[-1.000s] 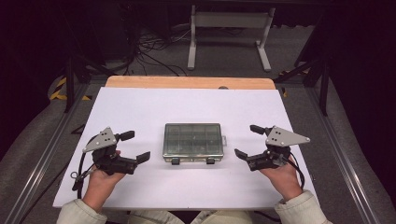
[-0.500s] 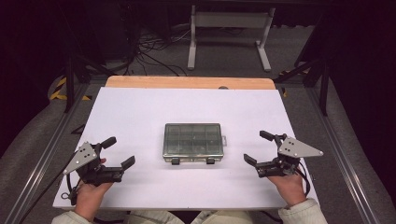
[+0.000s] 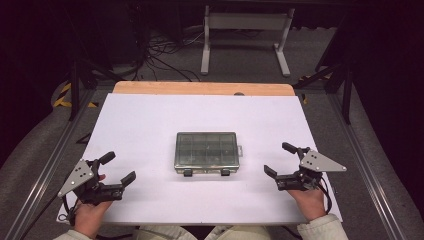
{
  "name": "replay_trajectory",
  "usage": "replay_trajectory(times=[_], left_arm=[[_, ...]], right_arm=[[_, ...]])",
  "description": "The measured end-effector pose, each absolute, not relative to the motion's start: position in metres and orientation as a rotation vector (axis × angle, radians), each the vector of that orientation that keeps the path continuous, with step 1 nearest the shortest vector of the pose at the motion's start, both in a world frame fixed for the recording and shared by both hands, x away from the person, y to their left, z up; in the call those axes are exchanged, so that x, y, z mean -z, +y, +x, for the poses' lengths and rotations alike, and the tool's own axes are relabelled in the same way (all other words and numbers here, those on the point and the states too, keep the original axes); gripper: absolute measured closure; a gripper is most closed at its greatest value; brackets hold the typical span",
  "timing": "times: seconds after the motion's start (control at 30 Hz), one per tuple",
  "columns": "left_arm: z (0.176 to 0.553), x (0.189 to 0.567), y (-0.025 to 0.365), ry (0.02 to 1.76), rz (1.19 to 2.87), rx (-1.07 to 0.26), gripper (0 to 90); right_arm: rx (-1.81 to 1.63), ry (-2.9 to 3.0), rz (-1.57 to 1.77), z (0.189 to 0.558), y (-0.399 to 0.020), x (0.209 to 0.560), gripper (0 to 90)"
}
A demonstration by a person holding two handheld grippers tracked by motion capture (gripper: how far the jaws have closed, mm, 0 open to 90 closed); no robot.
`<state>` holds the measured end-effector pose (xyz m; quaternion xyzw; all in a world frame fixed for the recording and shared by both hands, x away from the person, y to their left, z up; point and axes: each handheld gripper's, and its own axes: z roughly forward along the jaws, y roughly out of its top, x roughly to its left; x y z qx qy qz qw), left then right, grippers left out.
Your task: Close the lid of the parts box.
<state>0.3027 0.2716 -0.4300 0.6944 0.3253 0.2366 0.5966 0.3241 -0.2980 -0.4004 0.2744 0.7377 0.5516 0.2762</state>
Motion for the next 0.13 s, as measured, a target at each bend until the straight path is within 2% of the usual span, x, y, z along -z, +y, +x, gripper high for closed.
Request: replay_trajectory(times=[0.13], left_arm=[[0.3036, 0.4316, 0.2713, 0.750, 1.628, -0.557, 2.1]], right_arm=[[-1.468, 1.977, 0.750, 0.3242, -0.2980, 0.4017, 3.8]])
